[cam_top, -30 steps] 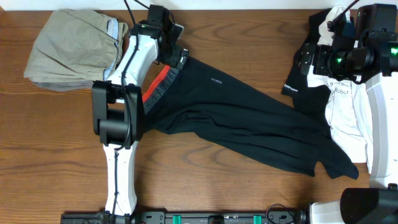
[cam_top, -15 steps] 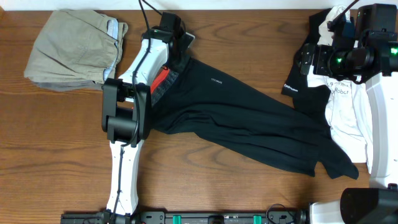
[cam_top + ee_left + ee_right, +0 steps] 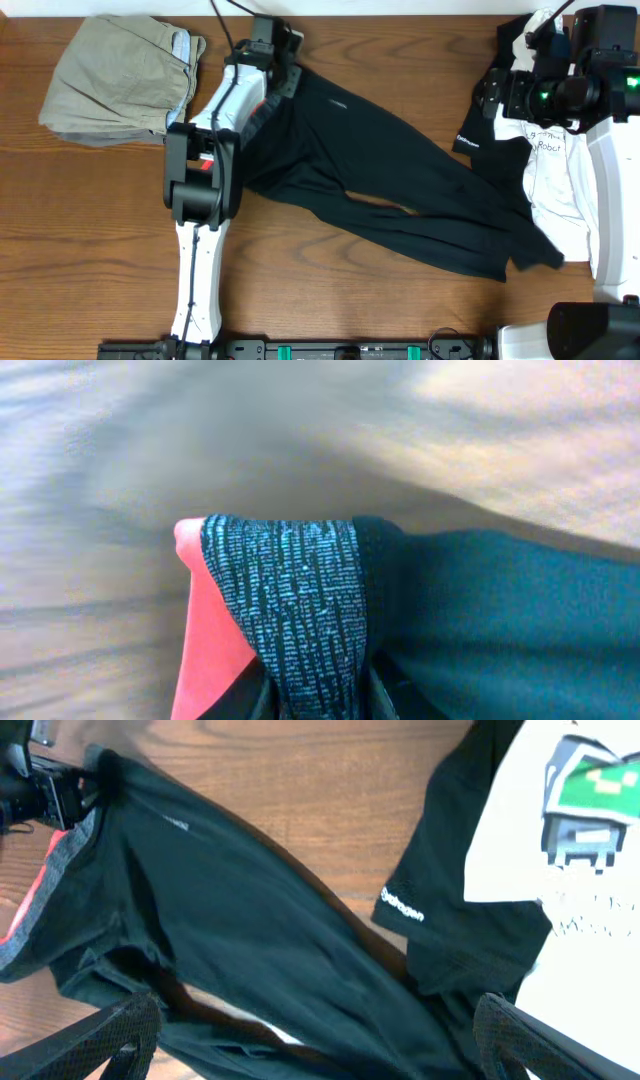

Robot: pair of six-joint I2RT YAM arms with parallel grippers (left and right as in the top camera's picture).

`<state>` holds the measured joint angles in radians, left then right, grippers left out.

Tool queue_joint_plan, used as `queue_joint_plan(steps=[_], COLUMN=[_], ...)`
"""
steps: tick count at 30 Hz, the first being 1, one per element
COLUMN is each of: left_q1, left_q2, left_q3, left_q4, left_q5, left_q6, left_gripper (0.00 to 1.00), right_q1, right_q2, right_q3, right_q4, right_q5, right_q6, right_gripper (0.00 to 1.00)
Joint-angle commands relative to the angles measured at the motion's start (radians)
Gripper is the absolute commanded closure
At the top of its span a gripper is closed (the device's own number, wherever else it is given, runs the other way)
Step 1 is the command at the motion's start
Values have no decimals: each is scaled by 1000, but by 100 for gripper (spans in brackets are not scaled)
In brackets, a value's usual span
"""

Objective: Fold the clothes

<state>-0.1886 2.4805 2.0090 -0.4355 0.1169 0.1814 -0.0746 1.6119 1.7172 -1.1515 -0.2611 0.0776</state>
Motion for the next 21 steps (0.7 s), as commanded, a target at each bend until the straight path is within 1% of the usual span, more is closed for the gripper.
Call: queue_joint_plan(steps=[1, 7, 12, 15, 21], left_q1=[70, 169, 216, 227, 232], left_q2=[12, 9, 8, 8, 8], left_q3=[6, 8, 8, 8, 8], left_q4=[34, 30, 2, -16, -73], left_q5=[-84, -83, -76, -74, -74], left_q6=[-107, -173, -180, -179, -179], left_gripper=[75, 75, 75, 75, 75], right_q1=[31, 78, 111, 114, 87], right_q2=[5, 42, 125, 191, 253], right_q3=[-27, -129, -215, -228, -228], right_q4=[31, 152, 211, 220, 273], right_q5=[3, 7, 75, 117, 161], right_q6=[-11, -40, -113, -146, -116], right_gripper=[2, 1, 1, 1, 2])
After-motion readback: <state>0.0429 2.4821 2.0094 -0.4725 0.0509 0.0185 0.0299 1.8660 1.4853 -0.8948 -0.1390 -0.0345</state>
